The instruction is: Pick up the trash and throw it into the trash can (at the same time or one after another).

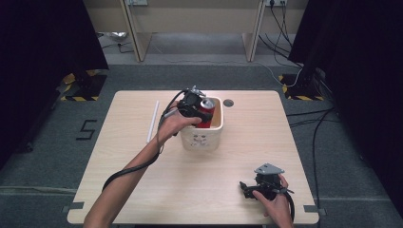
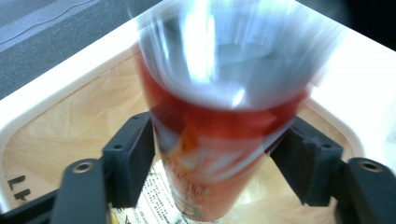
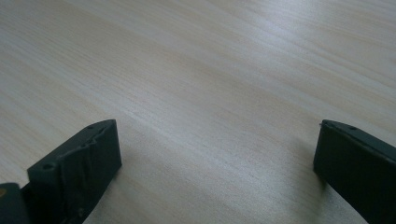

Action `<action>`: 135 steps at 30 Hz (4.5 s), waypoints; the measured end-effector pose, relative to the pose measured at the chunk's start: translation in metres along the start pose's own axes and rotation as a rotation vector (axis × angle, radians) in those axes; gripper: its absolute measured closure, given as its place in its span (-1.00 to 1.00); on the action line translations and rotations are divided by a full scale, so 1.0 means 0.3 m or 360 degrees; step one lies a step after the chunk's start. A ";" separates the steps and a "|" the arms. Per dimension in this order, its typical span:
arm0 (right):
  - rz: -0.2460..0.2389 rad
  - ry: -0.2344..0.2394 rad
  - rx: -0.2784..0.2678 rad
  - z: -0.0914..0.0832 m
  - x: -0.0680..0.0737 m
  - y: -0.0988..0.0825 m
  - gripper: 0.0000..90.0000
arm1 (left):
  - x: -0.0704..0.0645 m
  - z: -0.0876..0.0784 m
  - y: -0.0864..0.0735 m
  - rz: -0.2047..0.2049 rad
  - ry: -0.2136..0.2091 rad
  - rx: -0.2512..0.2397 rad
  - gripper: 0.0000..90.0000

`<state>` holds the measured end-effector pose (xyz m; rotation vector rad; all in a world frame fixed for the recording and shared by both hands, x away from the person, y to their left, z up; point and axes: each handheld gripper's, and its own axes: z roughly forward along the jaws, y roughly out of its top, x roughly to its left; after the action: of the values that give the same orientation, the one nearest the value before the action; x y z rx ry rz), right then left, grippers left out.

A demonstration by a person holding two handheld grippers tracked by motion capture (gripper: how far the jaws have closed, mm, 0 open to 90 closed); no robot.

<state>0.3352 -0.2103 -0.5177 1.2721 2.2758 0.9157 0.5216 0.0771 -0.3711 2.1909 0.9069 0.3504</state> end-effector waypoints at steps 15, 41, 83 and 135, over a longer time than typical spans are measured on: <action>-0.0010 -0.0002 0.0000 0.002 0.000 0.001 -0.99 | 0.030 -0.143 0.026 -0.0057 -0.0007 -0.0170 -0.55; -0.0005 0.0001 0.0000 0.002 0.000 0.001 -0.99 | 0.205 -0.304 -0.075 -0.0214 0.0124 -0.0268 -0.54; -0.0006 -0.0001 0.0003 0.001 0.000 0.001 -0.99 | 0.398 -0.165 -0.348 -0.0459 0.0337 -0.0169 -0.50; -0.0005 -0.0001 0.0001 0.002 0.001 0.001 -0.99 | 0.512 0.063 -0.545 -0.0600 0.0532 0.0082 0.32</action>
<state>0.3355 -0.2099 -0.5180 1.2689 2.2768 0.9134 0.5587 0.2541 -0.5050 1.9807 1.4979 0.5202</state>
